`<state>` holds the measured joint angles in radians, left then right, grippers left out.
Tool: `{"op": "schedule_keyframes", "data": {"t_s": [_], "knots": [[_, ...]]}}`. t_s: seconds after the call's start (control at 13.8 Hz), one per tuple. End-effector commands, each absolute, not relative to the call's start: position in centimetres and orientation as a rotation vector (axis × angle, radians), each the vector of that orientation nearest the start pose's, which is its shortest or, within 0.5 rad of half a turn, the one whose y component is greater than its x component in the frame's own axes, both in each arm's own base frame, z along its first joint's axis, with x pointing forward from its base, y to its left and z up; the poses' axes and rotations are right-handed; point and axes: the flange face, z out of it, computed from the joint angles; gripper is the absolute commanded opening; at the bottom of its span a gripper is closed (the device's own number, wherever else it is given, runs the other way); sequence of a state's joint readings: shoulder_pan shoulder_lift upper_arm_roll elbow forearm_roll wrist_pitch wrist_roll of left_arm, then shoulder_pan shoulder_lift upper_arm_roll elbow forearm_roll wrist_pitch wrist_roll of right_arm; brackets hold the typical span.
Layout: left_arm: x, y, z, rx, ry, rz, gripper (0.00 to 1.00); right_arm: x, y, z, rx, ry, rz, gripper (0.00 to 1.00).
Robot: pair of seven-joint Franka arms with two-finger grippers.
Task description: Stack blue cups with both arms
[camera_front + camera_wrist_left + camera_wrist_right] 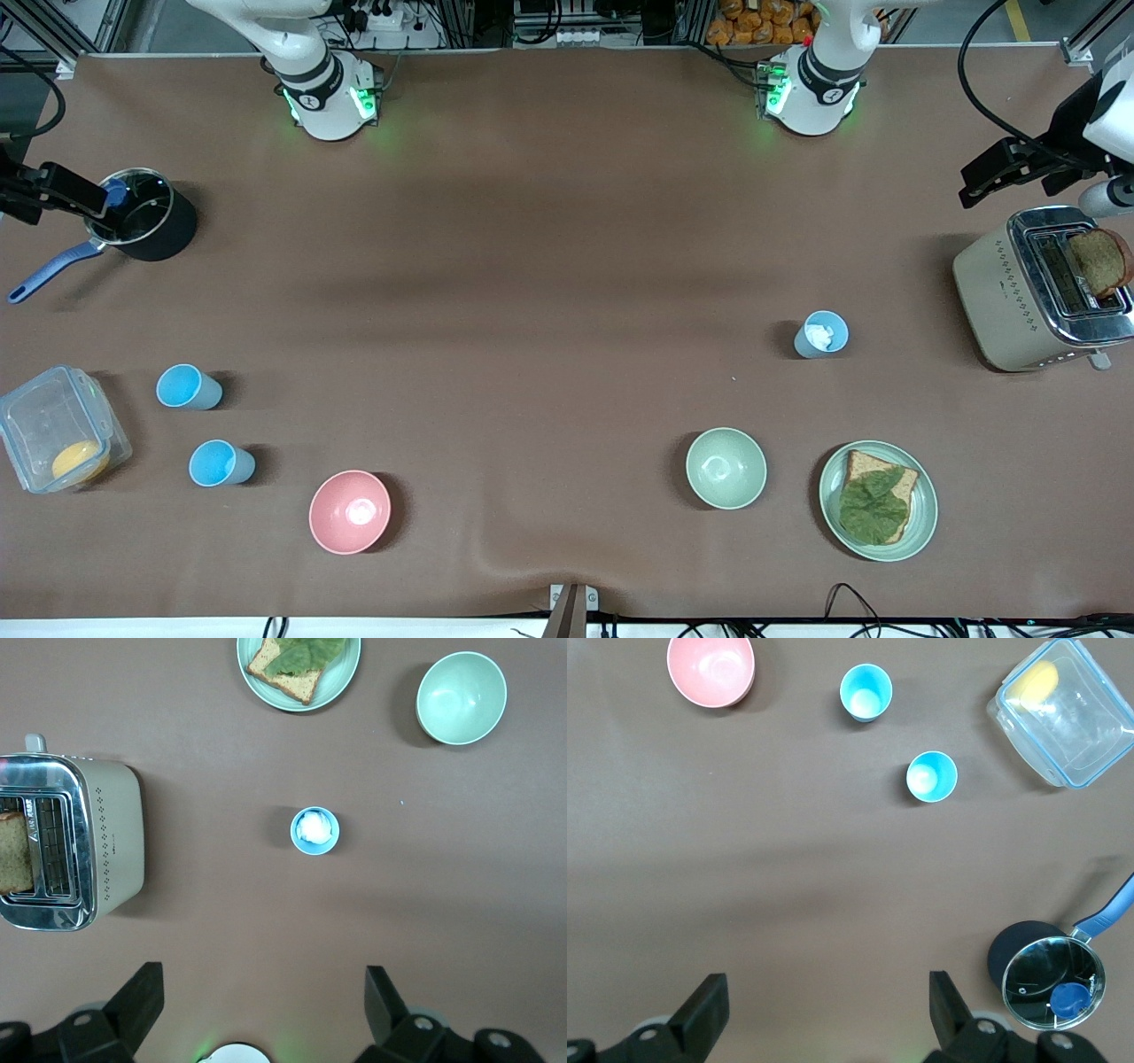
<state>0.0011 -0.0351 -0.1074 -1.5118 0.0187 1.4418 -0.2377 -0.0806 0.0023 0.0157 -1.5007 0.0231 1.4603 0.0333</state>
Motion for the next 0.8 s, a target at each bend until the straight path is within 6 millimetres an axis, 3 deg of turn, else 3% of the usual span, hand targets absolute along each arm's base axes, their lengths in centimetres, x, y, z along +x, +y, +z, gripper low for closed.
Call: {"op": "schedule_keyframes", "data": {"t_s": [0.0,0.14,0.29,0.51,0.72], "knots": [[52.4,-5.3,66.6,-3.124,-0.211,0.051,1.00,55.9,-3.5,62.8,-3.101,0.153,0.130,1.00],[52.7,-5.6,65.9,-3.127,-0.189,0.074,1.00,56.9,-3.2,60.4,-3.134,0.138,0.202,1.00],[52.7,-5.9,65.5,-3.123,-0.180,0.085,1.00,59.8,-4.7,53.6,-3.247,0.140,0.399,1.00],[52.7,-5.5,64.4,-3.117,-0.192,0.122,1.00,62.2,-6.4,45.8,-3.235,0.168,0.563,1.00],[52.8,-5.1,62.7,-3.112,-0.204,0.146,1.00,63.9,-11.0,41.4,-3.221,0.272,0.514,1.00]]}}
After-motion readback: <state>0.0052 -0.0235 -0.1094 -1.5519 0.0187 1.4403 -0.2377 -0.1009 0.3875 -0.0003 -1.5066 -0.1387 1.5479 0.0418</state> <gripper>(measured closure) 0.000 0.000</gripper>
